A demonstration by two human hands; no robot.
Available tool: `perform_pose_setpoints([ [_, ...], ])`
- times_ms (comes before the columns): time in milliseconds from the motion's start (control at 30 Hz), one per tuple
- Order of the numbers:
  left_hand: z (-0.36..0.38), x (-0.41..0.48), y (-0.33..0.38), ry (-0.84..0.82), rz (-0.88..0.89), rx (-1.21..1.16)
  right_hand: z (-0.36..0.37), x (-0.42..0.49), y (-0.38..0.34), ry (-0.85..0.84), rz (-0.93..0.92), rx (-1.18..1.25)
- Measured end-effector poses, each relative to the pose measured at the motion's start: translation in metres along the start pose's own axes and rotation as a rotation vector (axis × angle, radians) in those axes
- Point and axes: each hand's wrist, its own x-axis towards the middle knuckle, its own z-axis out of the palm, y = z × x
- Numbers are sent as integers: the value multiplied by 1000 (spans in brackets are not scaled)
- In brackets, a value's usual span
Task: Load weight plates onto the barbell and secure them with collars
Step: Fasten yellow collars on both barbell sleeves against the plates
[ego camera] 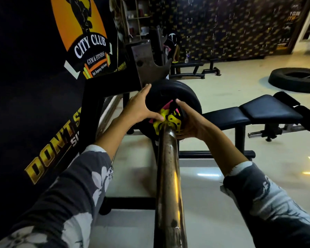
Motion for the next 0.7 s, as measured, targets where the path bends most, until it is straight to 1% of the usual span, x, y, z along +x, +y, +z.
perform_pose_setpoints([
  [67, 1, -2, -1, 12, 16, -16, -5, 4, 2, 27, -6, 57],
  [167, 4, -2, -5, 30, 7, -50, -14, 7, 10, 113, 16, 101],
  [267, 5, -1, -5, 32, 5, -60, -16, 7, 21, 130, 41, 211],
  [400, 4, -3, -3, 33, 14, -61, -15, 10, 32, 130, 16, 323],
  [600, 6, -7, -6, 55, 10, -80, -10, 8, 34, 170, -19, 350],
  [700, 8, -8, -6, 55, 9, -101, -5, 4, 39, 197, -70, 346],
])
